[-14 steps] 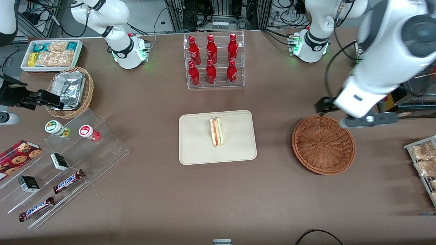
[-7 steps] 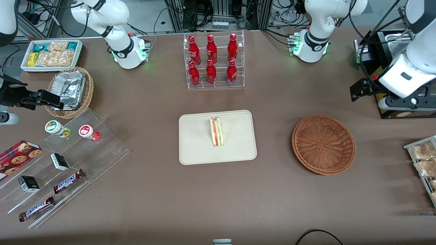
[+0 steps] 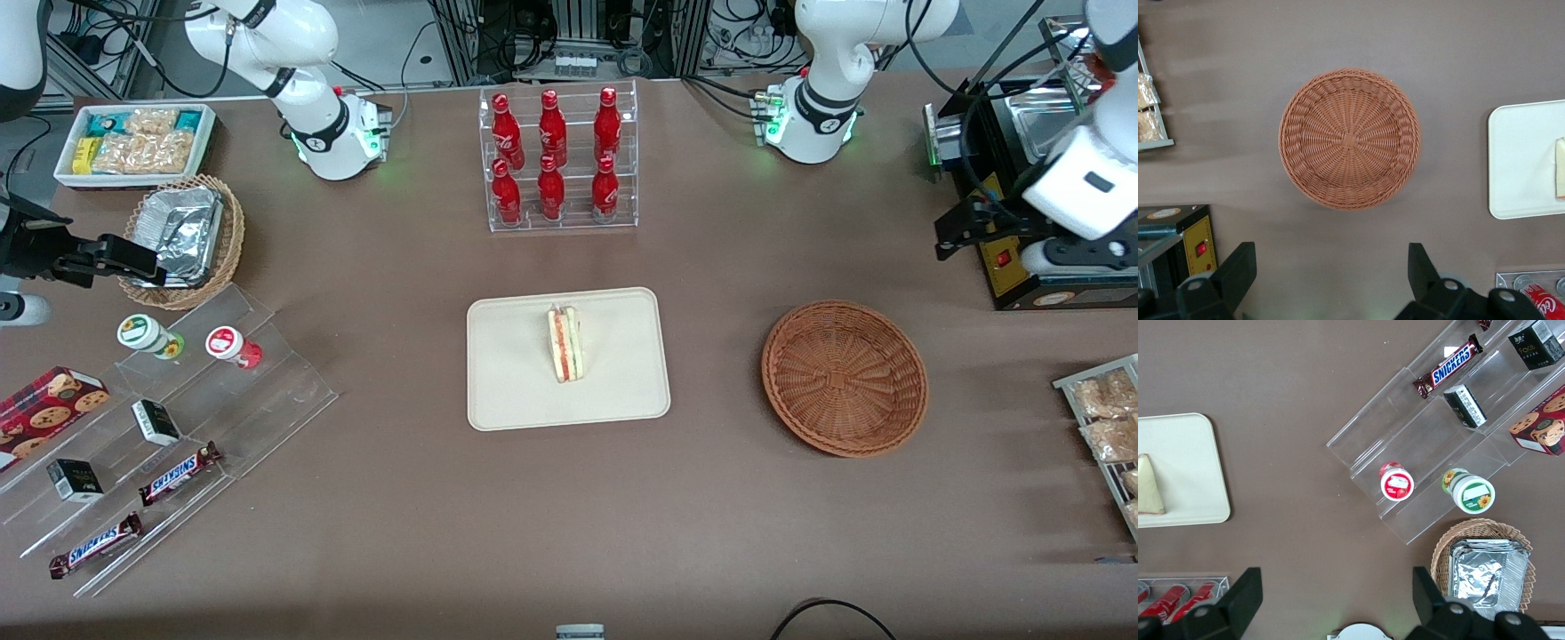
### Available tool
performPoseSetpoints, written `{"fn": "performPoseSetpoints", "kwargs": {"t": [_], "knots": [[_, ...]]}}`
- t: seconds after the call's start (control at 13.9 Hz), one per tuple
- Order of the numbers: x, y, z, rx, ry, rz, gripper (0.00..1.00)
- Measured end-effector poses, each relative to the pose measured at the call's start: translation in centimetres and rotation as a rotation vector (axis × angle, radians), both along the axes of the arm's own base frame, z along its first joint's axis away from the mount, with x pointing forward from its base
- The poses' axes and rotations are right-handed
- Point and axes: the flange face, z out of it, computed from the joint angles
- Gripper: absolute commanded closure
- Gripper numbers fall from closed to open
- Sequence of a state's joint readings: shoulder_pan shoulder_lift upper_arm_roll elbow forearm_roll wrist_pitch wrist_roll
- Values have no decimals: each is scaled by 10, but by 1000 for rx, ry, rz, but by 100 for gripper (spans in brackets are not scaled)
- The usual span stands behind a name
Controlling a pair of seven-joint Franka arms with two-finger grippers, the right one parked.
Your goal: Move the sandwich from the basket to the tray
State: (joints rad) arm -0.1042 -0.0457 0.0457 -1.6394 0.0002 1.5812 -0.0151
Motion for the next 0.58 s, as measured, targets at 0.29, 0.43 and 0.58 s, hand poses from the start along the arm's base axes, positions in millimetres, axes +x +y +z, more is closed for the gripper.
{"fn": "performPoseSetpoints", "kwargs": {"t": [0.29, 0.43, 0.58], "knots": [[10, -2, 5, -2, -15, -17, 0], [13, 3, 4, -2, -16, -26, 0], [15, 10, 4, -1, -16, -33, 0]]}}
